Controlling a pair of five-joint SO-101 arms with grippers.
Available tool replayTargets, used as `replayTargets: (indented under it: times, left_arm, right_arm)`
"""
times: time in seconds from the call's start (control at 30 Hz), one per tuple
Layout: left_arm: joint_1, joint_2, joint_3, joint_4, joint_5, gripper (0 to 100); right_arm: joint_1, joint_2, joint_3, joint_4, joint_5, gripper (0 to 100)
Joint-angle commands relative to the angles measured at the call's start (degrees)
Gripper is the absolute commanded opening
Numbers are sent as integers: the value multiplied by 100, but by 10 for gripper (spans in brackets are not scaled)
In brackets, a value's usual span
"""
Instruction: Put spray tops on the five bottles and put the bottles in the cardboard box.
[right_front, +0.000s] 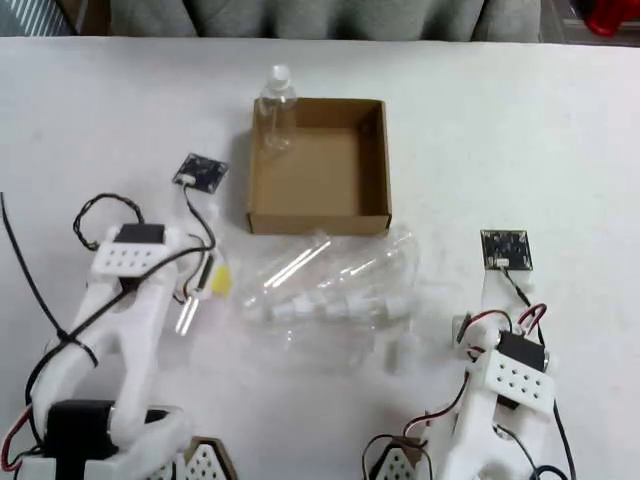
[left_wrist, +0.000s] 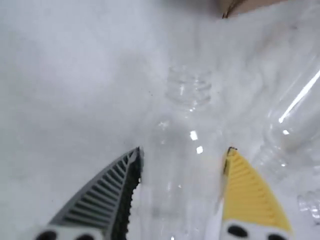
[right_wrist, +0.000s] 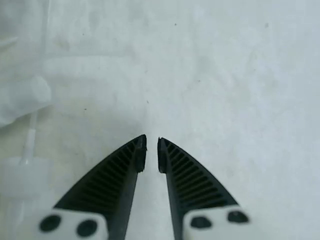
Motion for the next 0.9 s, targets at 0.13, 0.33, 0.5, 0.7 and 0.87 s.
replayTargets:
  times: [0.13, 0.33, 0.5, 0.7, 0.87]
  left_arm:
    - [-40, -330, -35, -334, 53, 268]
    - [-84, -242, 9, -343, 88, 345]
    - [-338, 338, -325, -668, 53, 331]
    - [-268, 1323, -1477, -97, 53, 329]
    - [-189, 1903, -1793, -9, -44, 328]
  right_arm:
    - [22, -66, -53, -40, 18, 18]
    - [40, -84, -53, -31, 18, 18]
    - [40, -84, -53, -31, 18, 18]
    - [31, -84, -53, -31, 18, 18]
    - [40, -84, -53, -31, 18, 18]
